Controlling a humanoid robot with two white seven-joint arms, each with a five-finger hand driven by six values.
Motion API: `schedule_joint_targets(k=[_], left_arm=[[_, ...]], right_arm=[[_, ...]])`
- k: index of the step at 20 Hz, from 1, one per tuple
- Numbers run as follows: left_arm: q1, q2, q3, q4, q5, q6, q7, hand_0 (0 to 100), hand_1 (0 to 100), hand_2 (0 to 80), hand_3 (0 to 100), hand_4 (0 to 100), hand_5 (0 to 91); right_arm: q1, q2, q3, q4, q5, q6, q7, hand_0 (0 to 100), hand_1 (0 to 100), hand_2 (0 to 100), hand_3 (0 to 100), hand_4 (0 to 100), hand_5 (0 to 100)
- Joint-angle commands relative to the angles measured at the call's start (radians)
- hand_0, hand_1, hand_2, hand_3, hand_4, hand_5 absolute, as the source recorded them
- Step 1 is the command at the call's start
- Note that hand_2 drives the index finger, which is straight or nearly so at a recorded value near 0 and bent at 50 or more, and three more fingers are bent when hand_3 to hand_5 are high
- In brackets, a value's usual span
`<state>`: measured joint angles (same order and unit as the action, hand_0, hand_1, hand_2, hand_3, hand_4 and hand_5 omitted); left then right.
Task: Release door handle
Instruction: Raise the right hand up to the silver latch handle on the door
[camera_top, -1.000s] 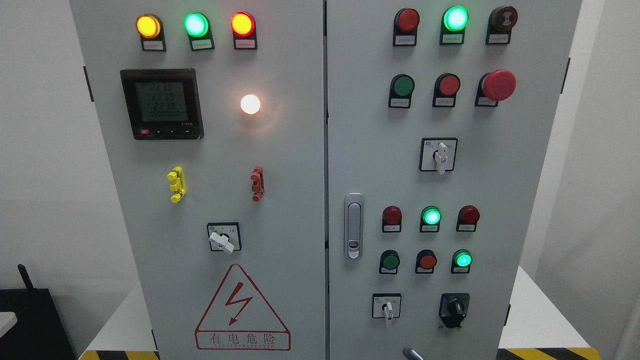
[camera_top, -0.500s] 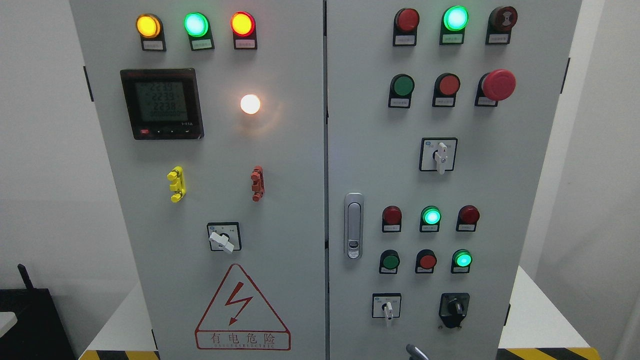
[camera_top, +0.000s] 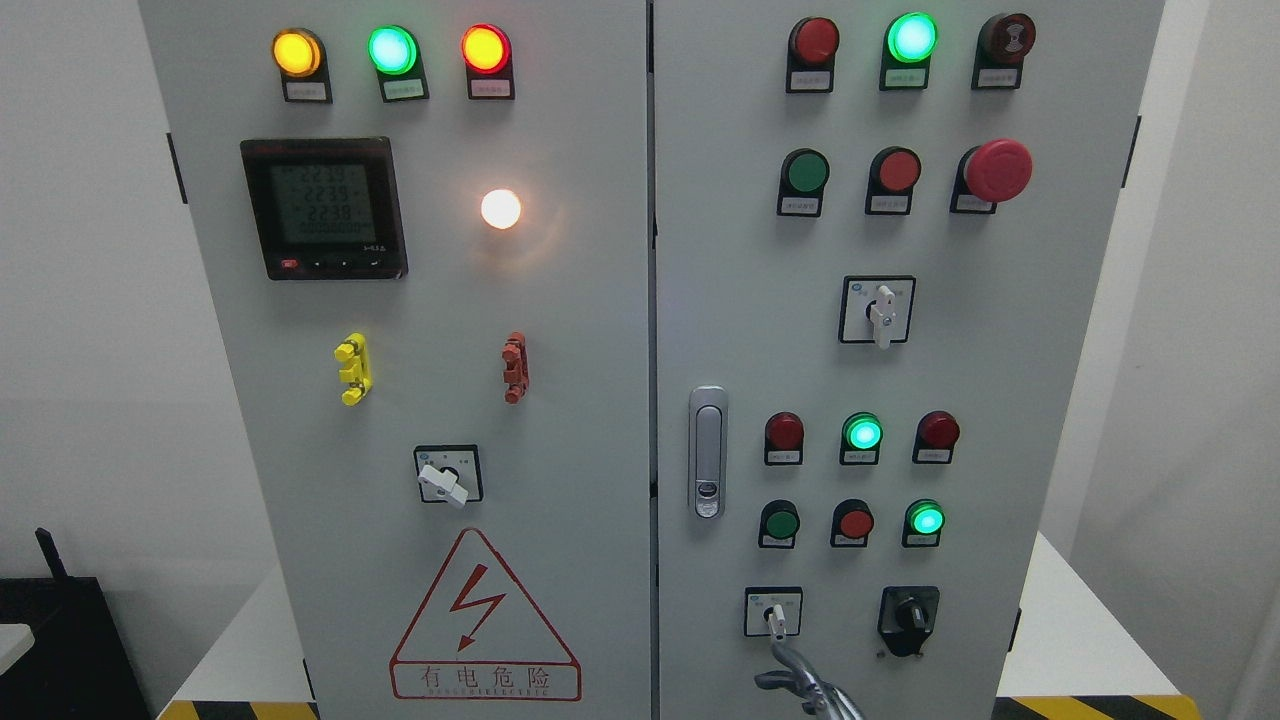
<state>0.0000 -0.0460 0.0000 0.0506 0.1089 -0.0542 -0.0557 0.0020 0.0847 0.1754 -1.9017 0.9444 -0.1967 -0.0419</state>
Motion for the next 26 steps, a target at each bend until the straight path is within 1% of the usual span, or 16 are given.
schedule_joint_targets(k=[1,3,4,5,8,13,15,16,18,23,26], left_arm=[[-0.026,0.000,0.017,0.000,0.000,0.000,0.001,12,39,0.0,0,0,0.0],[-0.026,0.000,0.017,0.000,0.000,0.000,0.001,12,39,0.0,0,0,0.0],[-0.026,0.000,0.017,0.000,0.000,0.000,0.001,12,39,0.0,0,0,0.0],[-0.026,0.000,0.017,0.000,0.000,0.000,0.001,12,39,0.0,0,0,0.0],[-0.026,0.000,0.017,0.000,0.000,0.000,0.001,12,39,0.0,0,0,0.0],[-0.026,0.000,0.017,0.000,0.000,0.000,0.001,12,39,0.0,0,0,0.0],[-0.026,0.000,0.017,0.000,0.000,0.000,0.001,12,39,0.0,0,0,0.0],[-0.026,0.000,0.017,0.000,0.000,0.000,0.001,12,39,0.0,0,0,0.0],[-0.026,0.000,0.017,0.000,0.000,0.000,0.001,12,39,0.0,0,0,0.0],[-0.026,0.000,0.017,0.000,0.000,0.000,0.001,12,39,0.0,0,0,0.0],[-0.026,0.000,0.017,0.000,0.000,0.000,0.001,12,39,0.0,0,0,0.0]], right_arm=[[-0.151,0.037,0.045,0.007,0.356,0.117,0.054,36,20,0,65,68,82],[-0.172,0.040,0.052,0.013,0.381,0.126,0.059,36,20,0,73,75,91],[-0.174,0.043,0.056,0.016,0.399,0.128,0.060,36,19,0,79,80,98],[-0.174,0.043,0.056,0.016,0.404,0.128,0.060,35,19,0,85,84,100],[-0.174,0.043,0.056,0.013,0.405,0.141,0.060,35,19,0,92,90,100],[-0.197,0.044,0.064,0.010,0.405,0.154,0.065,35,19,0,94,92,100],[-0.209,0.052,0.064,0.010,0.407,0.160,0.102,35,19,0,95,92,100],[-0.211,0.052,0.064,0.010,0.407,0.177,0.114,35,19,0,96,97,100],[-0.209,0.052,0.072,0.012,0.409,0.203,0.120,35,19,0,98,100,100],[-0.235,0.052,0.076,0.018,0.410,0.212,0.125,35,18,0,99,100,100],[-0.247,0.052,0.082,0.020,0.410,0.215,0.158,35,18,0,99,100,100]])
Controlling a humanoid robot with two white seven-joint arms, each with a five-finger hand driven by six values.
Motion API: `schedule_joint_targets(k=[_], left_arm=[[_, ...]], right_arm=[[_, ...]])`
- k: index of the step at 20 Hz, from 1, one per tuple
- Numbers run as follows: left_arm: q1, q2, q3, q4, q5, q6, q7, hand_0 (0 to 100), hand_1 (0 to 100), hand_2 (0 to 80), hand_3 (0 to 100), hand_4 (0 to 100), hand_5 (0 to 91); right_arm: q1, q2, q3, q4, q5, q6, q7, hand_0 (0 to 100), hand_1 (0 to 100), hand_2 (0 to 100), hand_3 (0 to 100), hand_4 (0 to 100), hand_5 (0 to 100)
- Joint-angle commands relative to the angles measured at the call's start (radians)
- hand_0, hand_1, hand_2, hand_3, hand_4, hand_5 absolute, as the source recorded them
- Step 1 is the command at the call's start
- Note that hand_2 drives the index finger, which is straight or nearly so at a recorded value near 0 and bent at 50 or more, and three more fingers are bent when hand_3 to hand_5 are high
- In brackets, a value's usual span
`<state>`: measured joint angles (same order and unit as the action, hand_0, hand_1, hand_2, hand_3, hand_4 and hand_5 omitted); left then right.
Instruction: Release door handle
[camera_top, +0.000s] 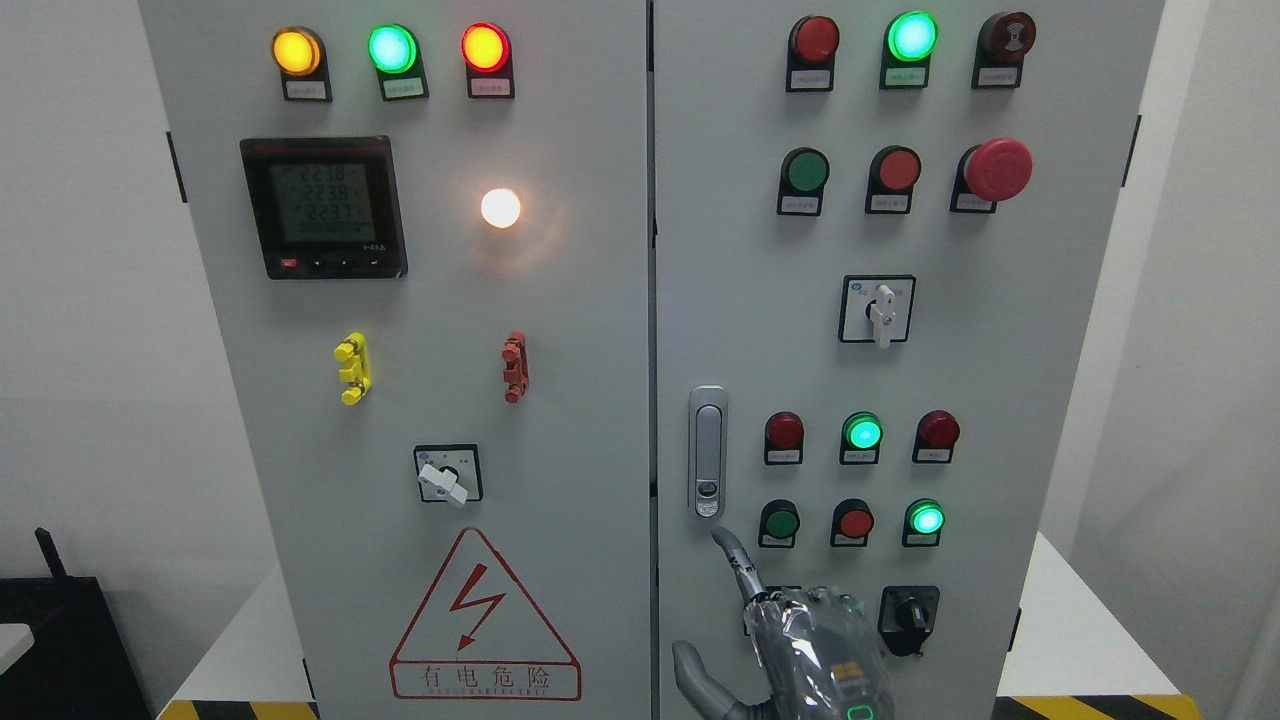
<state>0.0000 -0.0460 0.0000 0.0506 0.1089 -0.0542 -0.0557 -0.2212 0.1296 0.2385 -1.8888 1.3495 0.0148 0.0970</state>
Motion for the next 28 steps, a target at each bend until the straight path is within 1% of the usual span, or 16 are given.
schedule_joint_targets(k=[1,4,7,11,14,22,28], left_arm=[[-0.026,0.000,0.017,0.000,0.000,0.001,0.001,12,39,0.0,0,0,0.0],[-0.026,0.000,0.017,0.000,0.000,0.001,0.001,12,39,0.0,0,0,0.0],[-0.026,0.002,0.017,0.000,0.000,0.001,0.001,12,39,0.0,0,0,0.0],[-0.026,0.000,0.017,0.000,0.000,0.001,0.001,12,39,0.0,0,0,0.0],[-0.026,0.000,0.017,0.000,0.000,0.001,0.001,12,39,0.0,0,0,0.0],[-0.026,0.000,0.017,0.000,0.000,0.001,0.001,12,39,0.0,0,0,0.0],[-0.026,0.000,0.017,0.000,0.000,0.001,0.001,12,39,0.0,0,0,0.0]], right_arm=[[-0.032,0.007,0.022,0.013,0.008,0.007,0.024,35,18,0,99,100,100],[-0.049,0.007,0.024,0.025,0.011,0.037,0.032,35,18,0,98,100,100],[-0.052,0.007,0.024,0.025,0.011,0.051,0.064,35,17,0,98,94,100],[-0.056,0.007,0.025,0.027,0.011,0.051,0.066,36,17,0,97,92,100],[-0.075,0.007,0.024,0.033,0.013,0.053,0.067,36,17,0,97,92,100],[-0.075,0.007,0.024,0.039,0.013,0.085,0.072,36,16,0,96,92,100],[-0.075,0.007,0.022,0.039,0.013,0.088,0.079,36,16,0,96,92,100]])
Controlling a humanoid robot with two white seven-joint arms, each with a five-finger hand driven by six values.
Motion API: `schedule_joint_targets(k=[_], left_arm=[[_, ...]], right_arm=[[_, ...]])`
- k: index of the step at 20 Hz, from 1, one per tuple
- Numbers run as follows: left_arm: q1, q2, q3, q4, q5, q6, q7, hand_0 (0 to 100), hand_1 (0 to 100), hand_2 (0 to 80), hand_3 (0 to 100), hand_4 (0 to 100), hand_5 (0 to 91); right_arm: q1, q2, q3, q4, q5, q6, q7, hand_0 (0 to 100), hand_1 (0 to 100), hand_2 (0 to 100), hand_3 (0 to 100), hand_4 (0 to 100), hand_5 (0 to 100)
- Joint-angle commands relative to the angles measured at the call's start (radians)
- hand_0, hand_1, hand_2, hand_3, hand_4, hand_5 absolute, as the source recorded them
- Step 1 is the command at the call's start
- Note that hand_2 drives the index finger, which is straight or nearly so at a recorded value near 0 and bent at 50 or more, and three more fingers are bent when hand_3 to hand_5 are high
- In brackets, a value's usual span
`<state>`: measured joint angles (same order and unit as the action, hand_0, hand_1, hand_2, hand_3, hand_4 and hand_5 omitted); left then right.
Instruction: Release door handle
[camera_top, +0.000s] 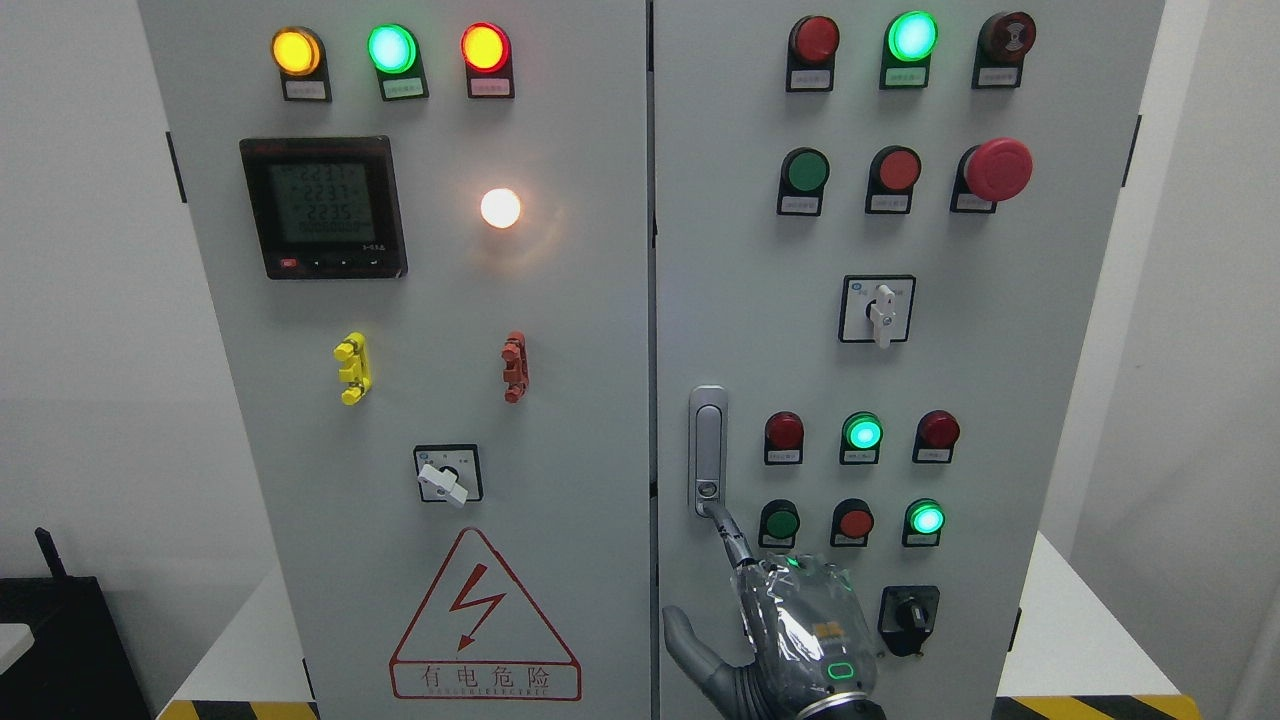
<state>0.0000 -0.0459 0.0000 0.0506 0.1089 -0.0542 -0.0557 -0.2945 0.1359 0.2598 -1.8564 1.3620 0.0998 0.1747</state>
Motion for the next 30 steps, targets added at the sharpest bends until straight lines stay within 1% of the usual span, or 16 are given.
schedule_joint_targets(k=[1,5,7,12,20,30], left_arm=[[-0.026,0.000,0.017,0.000,0.000,0.001,0.001,12,39,0.0,0,0,0.0],[-0.026,0.000,0.017,0.000,0.000,0.001,0.001,12,39,0.0,0,0,0.0],[-0.026,0.000,0.017,0.000,0.000,0.001,0.001,12,39,0.0,0,0,0.0],[-0.026,0.000,0.017,0.000,0.000,0.001,0.001,12,39,0.0,0,0,0.0],[-0.026,0.000,0.017,0.000,0.000,0.001,0.001,12,39,0.0,0,0,0.0],[-0.026,0.000,0.017,0.000,0.000,0.001,0.001,12,39,0.0,0,0,0.0]], right_arm=[[-0.002,0.001,0.001,0.006,0.000,0.004,0.002,36,16,0,96,92,100],[0.001,0.001,0.001,0.008,-0.001,0.017,0.002,36,16,0,96,92,100],[0.003,0.002,0.001,0.006,-0.001,0.018,0.025,36,16,0,96,92,100],[0.005,0.001,0.003,0.006,-0.001,0.018,0.037,36,16,0,96,92,100],[-0.003,0.001,0.003,0.005,-0.001,0.017,0.035,36,16,0,97,92,100],[0.008,0.001,0.003,-0.024,-0.004,0.014,0.032,36,15,0,97,92,100]])
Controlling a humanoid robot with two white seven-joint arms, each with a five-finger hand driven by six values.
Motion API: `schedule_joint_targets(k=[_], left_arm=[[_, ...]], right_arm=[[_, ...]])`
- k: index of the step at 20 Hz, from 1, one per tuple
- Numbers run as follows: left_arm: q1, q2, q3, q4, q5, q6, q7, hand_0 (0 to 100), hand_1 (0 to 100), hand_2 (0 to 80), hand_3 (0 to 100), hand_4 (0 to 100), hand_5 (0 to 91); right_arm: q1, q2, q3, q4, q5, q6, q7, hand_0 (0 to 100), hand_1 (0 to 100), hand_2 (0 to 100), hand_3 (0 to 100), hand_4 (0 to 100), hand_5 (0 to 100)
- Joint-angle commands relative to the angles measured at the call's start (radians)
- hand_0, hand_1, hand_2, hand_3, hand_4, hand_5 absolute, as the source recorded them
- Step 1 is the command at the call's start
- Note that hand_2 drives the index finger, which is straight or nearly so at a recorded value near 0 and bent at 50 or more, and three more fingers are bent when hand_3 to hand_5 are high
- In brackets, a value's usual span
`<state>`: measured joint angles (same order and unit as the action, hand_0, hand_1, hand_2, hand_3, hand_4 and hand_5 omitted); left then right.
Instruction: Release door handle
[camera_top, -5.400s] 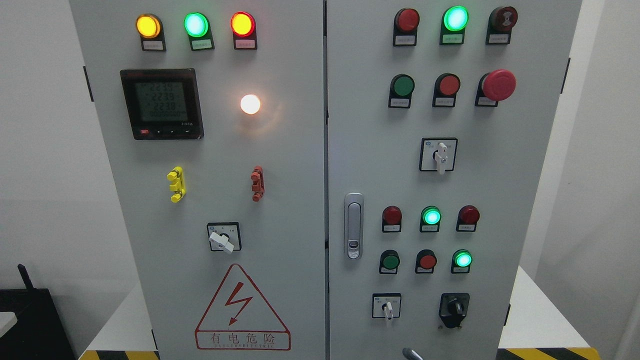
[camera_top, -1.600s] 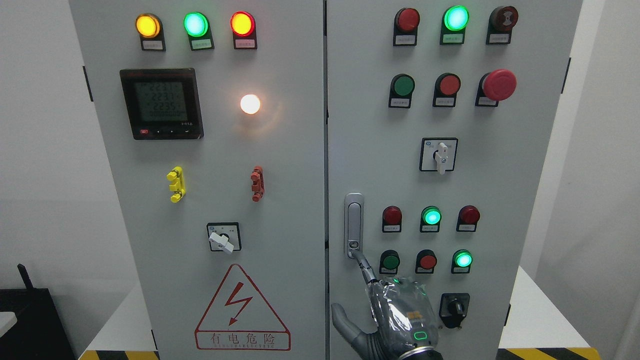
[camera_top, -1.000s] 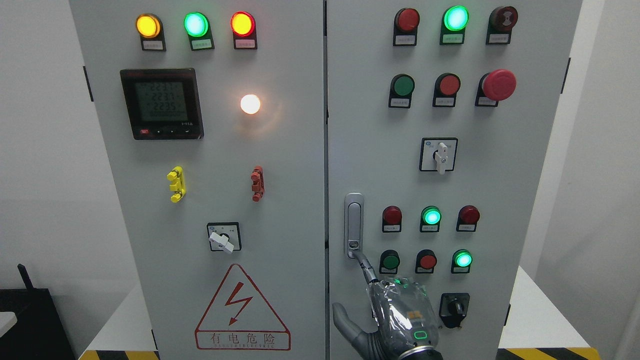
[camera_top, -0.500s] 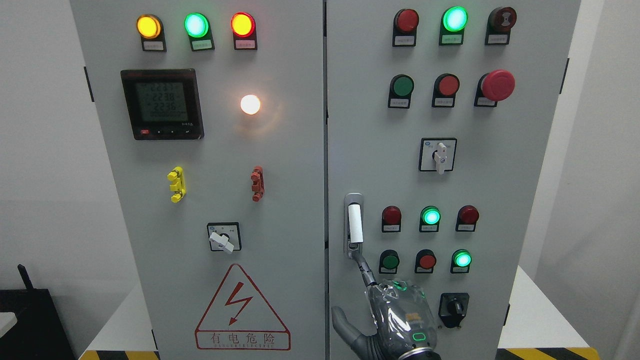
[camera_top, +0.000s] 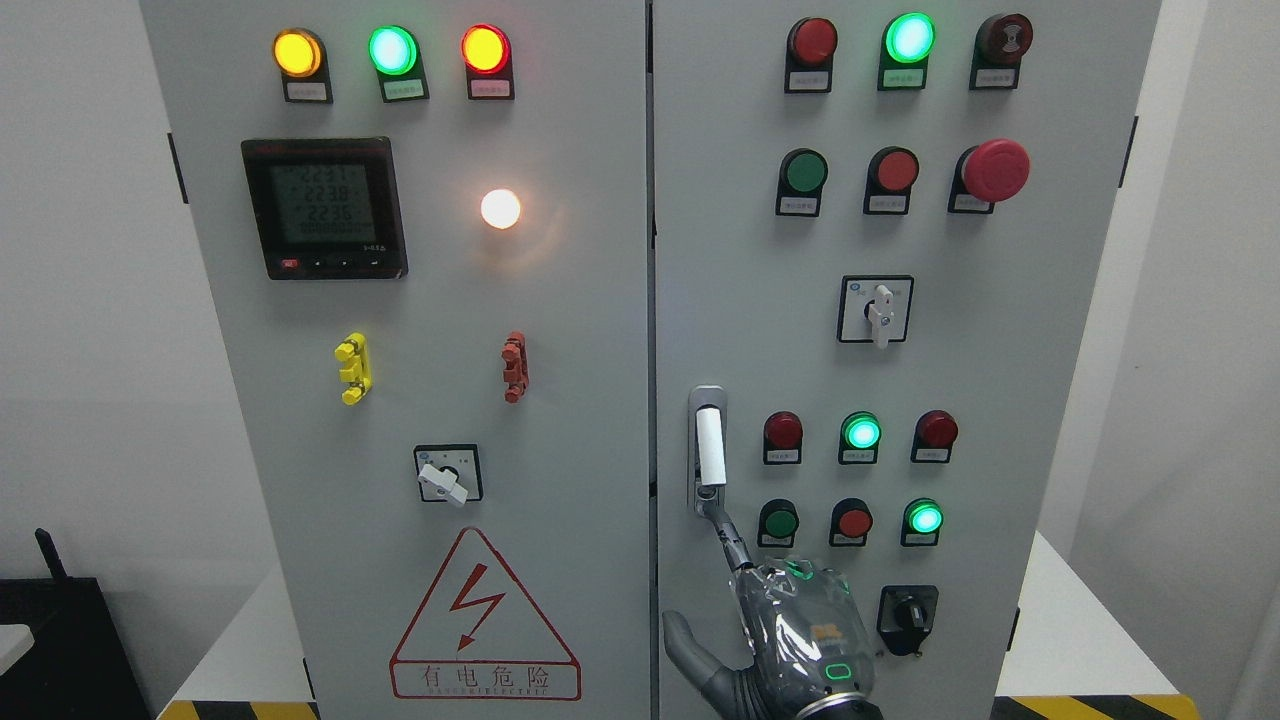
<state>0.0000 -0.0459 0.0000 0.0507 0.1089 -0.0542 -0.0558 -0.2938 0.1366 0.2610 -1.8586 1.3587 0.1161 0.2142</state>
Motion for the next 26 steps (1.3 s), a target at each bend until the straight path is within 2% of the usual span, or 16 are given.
schedule_joint_targets(k=[1,10,12,13,14,16,17,19,20,23,26], left_arm=[[-0.026,0.000,0.017,0.000,0.000,0.001,0.001,12,39,0.0,0,0,0.0],[-0.026,0.000,0.017,0.000,0.000,0.001,0.001,12,39,0.0,0,0,0.0],[-0.026,0.000,0.017,0.000,0.000,0.001,0.001,12,39,0.0,0,0,0.0],[-0.026,0.000,0.017,0.000,0.000,0.001,0.001,12,39,0.0,0,0,0.0],[-0.026,0.001,0.017,0.000,0.000,0.001,0.001,12,39,0.0,0,0,0.0],[-0.026,0.000,0.017,0.000,0.000,0.001,0.001,12,39,0.0,0,0,0.0],[-0.026,0.000,0.017,0.000,0.000,0.001,0.001,12,39,0.0,0,0,0.0],[-0.026,0.000,0.017,0.000,0.000,0.001,0.001,12,39,0.0,0,0,0.0],[-0.026,0.000,0.017,0.000,0.000,0.001,0.001,12,39,0.0,0,0,0.0],[-0.026,0.001,0.017,0.000,0.000,0.001,0.001,12,39,0.0,0,0,0.0],[-0.026,0.000,0.017,0.000,0.000,0.001,0.001,12,39,0.0,0,0,0.0]], right_arm=[[0.008,0.000,0.001,-0.024,-0.001,-0.004,-0.007,36,15,0,97,91,100],[0.008,0.000,0.001,-0.039,-0.001,-0.010,-0.015,36,15,0,96,91,100],[0.012,0.000,0.000,-0.047,-0.001,-0.012,-0.019,37,15,0,95,90,100],[0.013,0.001,-0.003,-0.047,-0.003,-0.010,-0.031,39,17,3,90,84,100],[0.015,0.006,-0.008,-0.047,-0.003,-0.007,-0.041,43,20,23,83,77,92],[0.010,0.014,-0.012,-0.047,-0.003,-0.001,-0.042,48,21,39,83,75,88],[0.010,0.014,-0.019,-0.047,-0.003,-0.001,-0.044,49,21,51,92,79,89],[0.010,0.014,-0.025,-0.053,-0.003,0.000,-0.044,48,20,64,99,84,95],[0.009,0.014,-0.026,-0.054,-0.003,0.000,-0.044,48,17,72,100,86,98],[0.004,0.014,-0.029,-0.054,-0.003,0.002,-0.042,48,10,83,100,88,98],[-0.008,0.014,-0.029,-0.054,-0.003,0.002,-0.035,46,6,89,100,90,99]])
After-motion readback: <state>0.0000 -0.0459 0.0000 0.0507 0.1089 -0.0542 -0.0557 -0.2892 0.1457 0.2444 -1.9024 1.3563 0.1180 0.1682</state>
